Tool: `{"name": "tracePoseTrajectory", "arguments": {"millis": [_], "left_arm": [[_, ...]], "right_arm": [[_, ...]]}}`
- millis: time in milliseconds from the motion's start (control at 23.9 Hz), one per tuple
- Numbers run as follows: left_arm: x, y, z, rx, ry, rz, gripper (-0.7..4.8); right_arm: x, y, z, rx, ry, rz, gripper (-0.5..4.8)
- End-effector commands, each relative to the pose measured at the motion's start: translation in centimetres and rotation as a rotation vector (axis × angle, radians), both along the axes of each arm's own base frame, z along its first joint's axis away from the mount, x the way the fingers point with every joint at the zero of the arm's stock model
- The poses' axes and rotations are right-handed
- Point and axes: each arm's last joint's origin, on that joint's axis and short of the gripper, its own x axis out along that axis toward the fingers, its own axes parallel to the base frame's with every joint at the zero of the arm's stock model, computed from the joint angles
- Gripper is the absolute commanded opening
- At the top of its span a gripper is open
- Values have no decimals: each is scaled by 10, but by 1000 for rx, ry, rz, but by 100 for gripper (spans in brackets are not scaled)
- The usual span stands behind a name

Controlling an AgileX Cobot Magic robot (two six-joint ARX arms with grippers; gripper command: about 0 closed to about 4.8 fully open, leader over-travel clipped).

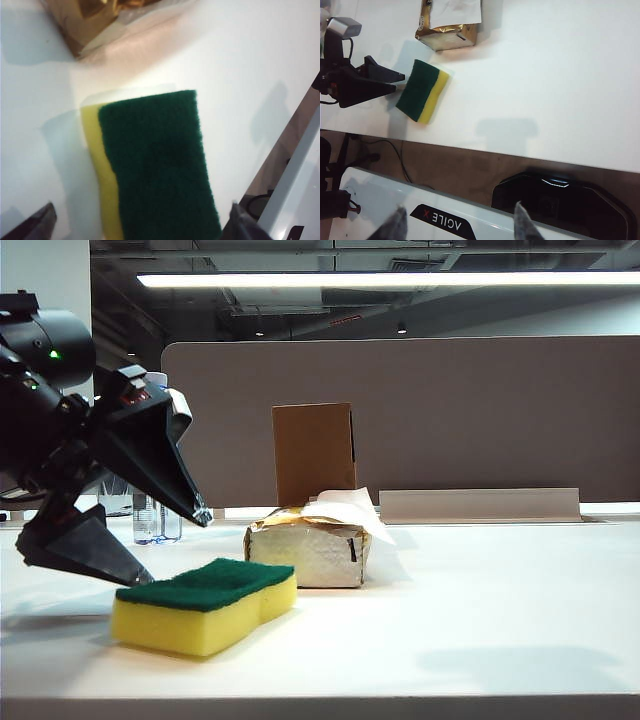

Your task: Move the sponge from right to left to wipe the table, avoiding obstacles on the table, and finally reaching the bottle of mineral water.

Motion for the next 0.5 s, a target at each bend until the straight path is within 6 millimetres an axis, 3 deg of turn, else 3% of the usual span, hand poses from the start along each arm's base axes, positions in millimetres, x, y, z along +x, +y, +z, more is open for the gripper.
{"name": "tracePoseTrajectory", "arguments": {"millis": [42,293,502], "left_arm": [[4,-4,-3,-6,21,1,479],[-1,-21,-6,28,1,-51,479],[-3,-36,-22,75,33,-93,479]], "right_arm": [[1,0,2,5,-18,4,273],[1,0,2,6,-19,4,270],[1,0,3,12,-18,3,270]]}}
